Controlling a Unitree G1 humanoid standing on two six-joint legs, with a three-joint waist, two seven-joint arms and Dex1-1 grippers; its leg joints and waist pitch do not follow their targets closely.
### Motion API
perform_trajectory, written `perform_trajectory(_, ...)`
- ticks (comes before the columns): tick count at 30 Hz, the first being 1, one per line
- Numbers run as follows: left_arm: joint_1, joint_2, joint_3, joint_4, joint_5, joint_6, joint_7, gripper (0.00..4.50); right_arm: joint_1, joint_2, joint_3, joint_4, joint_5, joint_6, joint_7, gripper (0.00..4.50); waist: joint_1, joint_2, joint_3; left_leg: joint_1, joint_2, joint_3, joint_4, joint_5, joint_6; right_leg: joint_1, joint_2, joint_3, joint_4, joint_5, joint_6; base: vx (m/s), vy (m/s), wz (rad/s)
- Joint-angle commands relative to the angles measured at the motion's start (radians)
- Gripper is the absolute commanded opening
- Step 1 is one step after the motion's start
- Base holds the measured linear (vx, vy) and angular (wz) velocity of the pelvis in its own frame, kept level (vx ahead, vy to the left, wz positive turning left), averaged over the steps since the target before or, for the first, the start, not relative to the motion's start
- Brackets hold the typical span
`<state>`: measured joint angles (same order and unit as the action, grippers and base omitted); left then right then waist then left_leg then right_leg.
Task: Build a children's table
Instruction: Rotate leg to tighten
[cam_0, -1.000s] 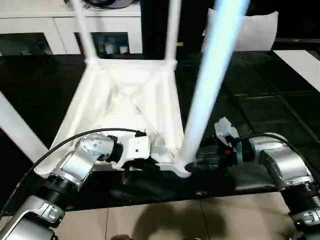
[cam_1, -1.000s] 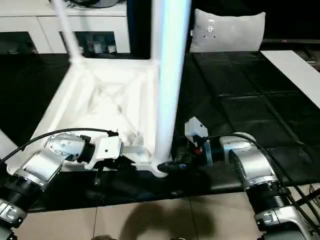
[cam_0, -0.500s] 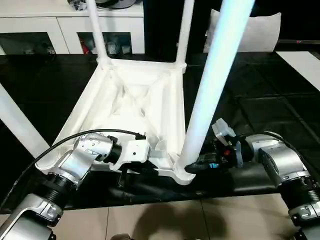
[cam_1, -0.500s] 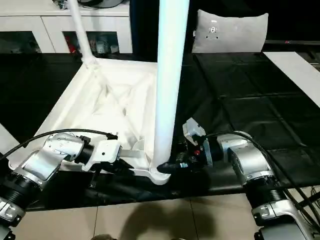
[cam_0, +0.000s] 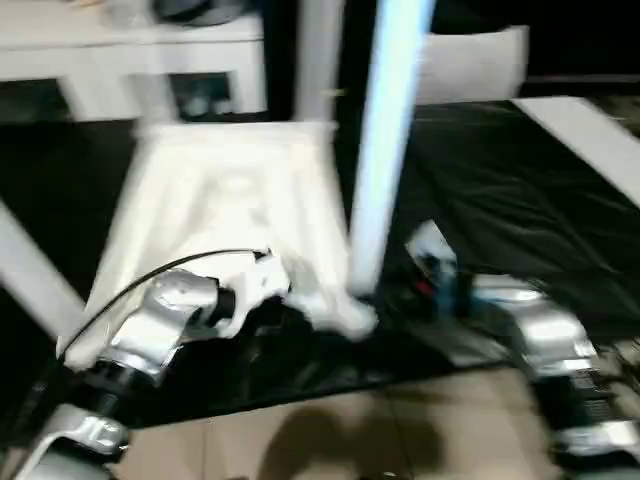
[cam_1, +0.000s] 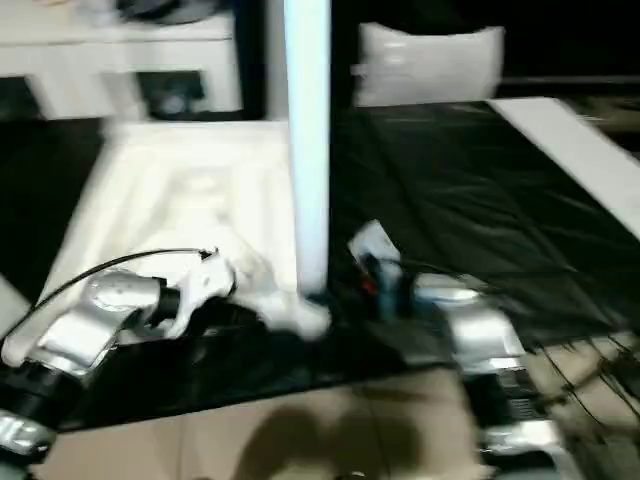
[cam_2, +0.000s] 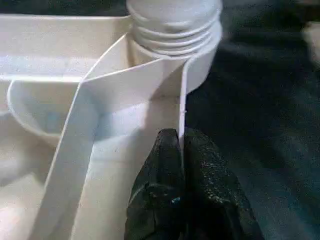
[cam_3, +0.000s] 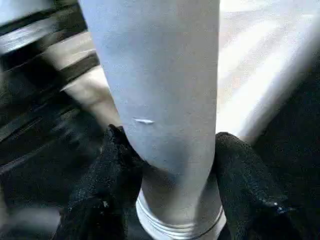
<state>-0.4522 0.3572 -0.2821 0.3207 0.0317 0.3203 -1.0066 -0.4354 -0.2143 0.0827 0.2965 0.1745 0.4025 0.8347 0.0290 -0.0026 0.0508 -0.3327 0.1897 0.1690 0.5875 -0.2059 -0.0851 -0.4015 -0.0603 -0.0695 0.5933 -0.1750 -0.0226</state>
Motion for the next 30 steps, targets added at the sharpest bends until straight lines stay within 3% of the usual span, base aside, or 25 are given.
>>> perform_trajectory(1,0.002,-0.074,-0.052,-0.046,-0.023,0.030,0.031,0.00,-0.028,0.057,0.027,0.036,-0.034,0.013,-0.130,2.00,0.003,-0.005,-0.040,-0.013,0.022,-0.023,-0.076,-0.275,0.008,0.039,-0.083,0.034,-0.117,-0.659,-0.038,0.000,0.000,0.00)
perform_trajectory(4,-0.019,-0.142,-0.046,-0.042,0.017,0.059,0.134,0.00,-0.043,0.126,-0.007,0.074,-0.038,0.000,-0.256,2.00,0.001,-0.002,-0.041,-0.007,0.022,-0.019,-0.074,-0.277,0.025,0.031,-0.079,0.038,-0.118,-0.625,-0.052,0.000,0.000,0.00)
perform_trajectory(5,-0.027,-0.155,-0.054,-0.034,0.031,0.054,0.153,0.00,-0.047,0.142,-0.016,0.080,-0.027,-0.011,-0.262,2.33,0.001,-0.002,-0.042,-0.007,0.024,-0.019,-0.076,-0.273,0.027,0.031,-0.077,0.039,-0.116,-0.601,-0.060,0.000,0.000,0.00)
perform_trajectory(6,-0.034,-0.164,-0.063,-0.025,0.044,0.045,0.166,0.00,-0.049,0.157,-0.025,0.082,-0.016,-0.022,-0.261,2.33,0.002,0.000,-0.043,-0.007,0.025,-0.018,-0.076,-0.271,0.029,0.032,-0.077,0.040,-0.114,-0.583,-0.064,0.000,0.000,0.00)
perform_trajectory(7,-0.036,-0.166,-0.064,-0.025,0.046,0.046,0.171,0.00,-0.047,0.165,-0.031,0.076,-0.014,-0.018,-0.263,2.66,0.006,0.000,-0.047,-0.009,0.030,-0.017,-0.079,-0.247,0.036,0.036,-0.077,0.046,-0.104,-0.495,-0.090,0.000,0.000,0.00)
perform_trajectory(8,-0.039,-0.167,-0.064,-0.022,0.047,0.045,0.175,0.00,-0.043,0.168,-0.036,0.066,-0.008,-0.010,-0.257,2.66,0.008,0.003,-0.049,-0.010,0.030,-0.016,-0.079,-0.237,0.038,0.038,-0.076,0.047,-0.100,-0.462,-0.101,0.000,0.000,0.00)
perform_trajectory(10,-0.043,-0.156,-0.068,-0.017,0.058,0.035,0.175,0.00,-0.032,0.162,-0.036,0.046,-0.003,-0.011,-0.243,2.95,0.014,0.002,-0.052,-0.010,0.033,-0.012,-0.077,-0.199,0.043,0.041,-0.075,0.051,-0.088,-0.351,-0.144,0.000,0.000,0.00)
perform_trajectory(13,-0.043,-0.134,-0.072,-0.011,0.072,0.023,0.171,0.00,-0.016,0.140,-0.035,0.029,0.002,-0.027,-0.220,3.17,0.020,0.003,-0.056,-0.012,0.032,-0.009,-0.074,-0.167,0.052,0.047,-0.077,0.053,-0.081,-0.286,-0.171,0.000,0.000,0.00)
perform_trajectory(15,-0.039,-0.107,-0.076,-0.001,0.094,-0.007,0.166,0.00,0.006,0.087,-0.029,0.024,-0.012,-0.087,-0.183,3.40,0.032,0.001,-0.058,-0.015,0.032,-0.007,-0.072,-0.130,0.060,0.053,-0.079,0.053,-0.077,-0.243,-0.176,0.000,0.000,0.00)
perform_trajectory(16,-0.032,-0.092,-0.084,0.005,0.102,-0.037,0.146,0.00,0.018,0.054,-0.030,0.024,-0.014,-0.126,-0.142,3.51,0.035,0.003,-0.057,-0.016,0.032,-0.007,-0.072,-0.128,0.062,0.052,-0.079,0.053,-0.076,-0.243,-0.175,0.000,0.000,0.00)
perform_trajectory(20,-0.022,-0.070,-0.096,0.010,0.097,-0.074,0.096,0.00,0.031,0.008,-0.049,0.010,0.011,-0.151,-0.054,3.71,0.038,0.004,-0.057,-0.018,0.034,-0.007,-0.071,-0.110,0.076,0.055,-0.077,0.052,-0.070,-0.195,-0.191,0.000,0.000,0.00)
perform_trajectory(24,-0.023,-0.031,-0.115,0.027,0.093,-0.123,0.031,0.00,0.033,-0.079,-0.048,0.011,0.022,-0.194,0.073,4.04,0.044,0.000,-0.052,-0.015,0.035,-0.006,-0.072,-0.139,0.084,0.053,-0.077,0.051,-0.077,-0.252,-0.186,0.000,0.000,0.00)
perform_trajectory(25,-0.026,-0.027,-0.117,0.033,0.092,-0.134,0.027,0.00,0.032,-0.092,-0.046,0.013,0.027,-0.199,0.093,4.28,0.048,-0.001,-0.052,-0.014,0.035,-0.006,-0.072,-0.146,0.082,0.053,-0.079,0.051,-0.078,-0.276,-0.179,0.000,0.000,0.00)
perform_trajectory(27,-0.034,-0.001,-0.139,0.043,0.087,-0.192,-0.029,0.00,0.024,-0.143,-0.022,0.016,0.033,-0.199,0.171,4.28,0.050,-0.008,-0.052,-0.015,0.034,-0.006,-0.072,-0.149,0.085,0.053,-0.078,0.049,-0.082,-0.302,-0.170,0.000,0.000,0.00)
perform_trajectory(30,-0.041,0.040,-0.170,0.054,0.087,-0.264,-0.118,0.00,0.008,-0.196,0.004,0.025,0.042,-0.211,0.279,4.28,0.060,-0.008,-0.054,-0.013,0.036,-0.006,-0.071,-0.134,0.088,0.051,-0.079,0.051,-0.076,-0.286,-0.174,0.000,0.000,0.00)
